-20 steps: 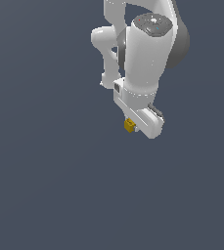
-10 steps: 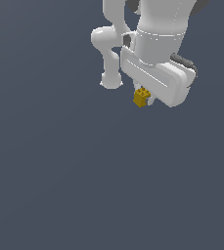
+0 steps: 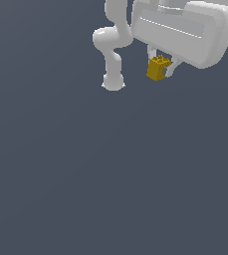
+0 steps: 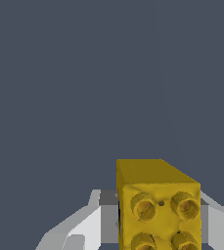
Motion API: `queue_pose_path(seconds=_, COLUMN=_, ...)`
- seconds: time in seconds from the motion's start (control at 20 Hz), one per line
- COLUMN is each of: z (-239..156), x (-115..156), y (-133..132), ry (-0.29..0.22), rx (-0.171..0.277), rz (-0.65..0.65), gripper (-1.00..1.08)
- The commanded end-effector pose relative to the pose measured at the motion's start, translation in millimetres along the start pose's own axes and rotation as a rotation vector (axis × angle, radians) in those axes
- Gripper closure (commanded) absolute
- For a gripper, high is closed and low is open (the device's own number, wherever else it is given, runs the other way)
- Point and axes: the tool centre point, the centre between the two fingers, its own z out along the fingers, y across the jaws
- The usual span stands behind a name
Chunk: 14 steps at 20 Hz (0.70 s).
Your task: Pick up the object and move it to a goal position.
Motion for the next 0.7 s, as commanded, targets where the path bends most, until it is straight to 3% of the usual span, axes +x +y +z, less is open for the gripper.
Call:
queue_pose_path(seconds=0.0, z=-14, x=-2, y=-1, ry=0.0, rx=-0.001, rz=0.0, gripper=1.08)
queue_pose_path(seconds=0.65, z=-38, x=-6, y=-4, ry=-0.001, rx=-0.001, rz=0.0, gripper=1.08)
